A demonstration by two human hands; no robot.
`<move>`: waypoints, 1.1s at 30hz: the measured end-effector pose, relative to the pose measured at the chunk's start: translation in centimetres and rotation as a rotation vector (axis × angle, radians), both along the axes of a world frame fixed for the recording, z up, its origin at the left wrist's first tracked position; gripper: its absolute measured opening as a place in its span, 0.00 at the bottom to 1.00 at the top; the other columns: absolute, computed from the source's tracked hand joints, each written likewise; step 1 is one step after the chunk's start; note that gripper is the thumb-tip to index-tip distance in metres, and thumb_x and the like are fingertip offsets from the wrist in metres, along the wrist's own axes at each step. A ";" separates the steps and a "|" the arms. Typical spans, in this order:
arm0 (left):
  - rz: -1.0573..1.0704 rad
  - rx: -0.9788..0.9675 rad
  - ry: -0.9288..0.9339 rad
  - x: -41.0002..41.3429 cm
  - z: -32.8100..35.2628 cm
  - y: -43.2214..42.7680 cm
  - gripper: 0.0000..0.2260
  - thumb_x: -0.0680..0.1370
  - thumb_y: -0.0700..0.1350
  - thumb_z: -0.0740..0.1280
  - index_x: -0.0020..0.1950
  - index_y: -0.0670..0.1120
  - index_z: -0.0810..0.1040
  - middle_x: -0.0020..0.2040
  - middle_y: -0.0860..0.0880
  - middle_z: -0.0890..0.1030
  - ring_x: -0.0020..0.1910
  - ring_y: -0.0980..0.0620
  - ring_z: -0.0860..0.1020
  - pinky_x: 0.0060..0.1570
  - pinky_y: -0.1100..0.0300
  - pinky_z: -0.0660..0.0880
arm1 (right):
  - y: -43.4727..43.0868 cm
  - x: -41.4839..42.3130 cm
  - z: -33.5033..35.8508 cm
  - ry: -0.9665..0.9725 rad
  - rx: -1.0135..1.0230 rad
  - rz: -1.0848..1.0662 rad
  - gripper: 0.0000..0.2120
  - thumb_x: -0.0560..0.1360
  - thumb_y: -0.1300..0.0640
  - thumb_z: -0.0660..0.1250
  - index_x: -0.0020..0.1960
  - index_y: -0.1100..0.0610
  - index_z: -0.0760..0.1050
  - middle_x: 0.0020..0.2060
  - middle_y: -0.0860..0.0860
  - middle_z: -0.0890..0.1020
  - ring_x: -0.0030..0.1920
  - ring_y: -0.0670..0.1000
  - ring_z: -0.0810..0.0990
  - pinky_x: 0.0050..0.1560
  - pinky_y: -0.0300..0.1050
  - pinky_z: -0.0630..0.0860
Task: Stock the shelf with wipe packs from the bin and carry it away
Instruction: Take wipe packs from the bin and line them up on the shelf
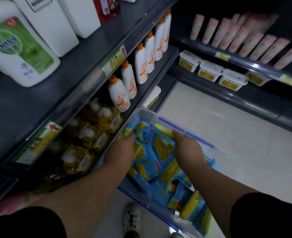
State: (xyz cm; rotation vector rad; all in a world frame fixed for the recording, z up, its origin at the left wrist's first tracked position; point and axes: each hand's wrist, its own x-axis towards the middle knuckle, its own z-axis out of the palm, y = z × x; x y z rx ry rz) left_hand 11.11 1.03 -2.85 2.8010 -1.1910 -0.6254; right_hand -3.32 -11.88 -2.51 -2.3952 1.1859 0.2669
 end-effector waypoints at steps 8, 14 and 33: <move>-0.202 -0.532 -0.168 -1.3 8.7 0.5 0.21 0.75 0.35 0.62 0.68 0.45 0.74 0.62 0.44 0.79 0.59 0.46 0.79 0.52 0.56 0.78 | 2.5 0.2 9.1 -0.715 0.618 -0.466 0.14 0.81 0.60 0.59 0.63 0.52 0.76 0.45 0.50 0.83 0.47 0.51 0.82 0.46 0.50 0.82; -0.455 -0.718 -0.336 -4.6 17.7 2.1 0.20 0.72 0.39 0.56 0.58 0.42 0.81 0.58 0.44 0.82 0.56 0.48 0.80 0.60 0.59 0.70 | 2.2 -0.6 17.8 -0.970 1.093 -0.509 0.15 0.81 0.61 0.60 0.66 0.55 0.72 0.55 0.56 0.81 0.50 0.55 0.82 0.41 0.45 0.82; -0.235 -0.993 -0.522 -8.2 37.7 14.2 0.24 0.73 0.63 0.63 0.59 0.48 0.81 0.60 0.51 0.80 0.59 0.57 0.73 0.61 0.58 0.71 | 10.5 -1.0 38.5 -1.058 1.155 -0.022 0.17 0.76 0.67 0.67 0.63 0.58 0.74 0.45 0.53 0.86 0.40 0.53 0.85 0.33 0.47 0.82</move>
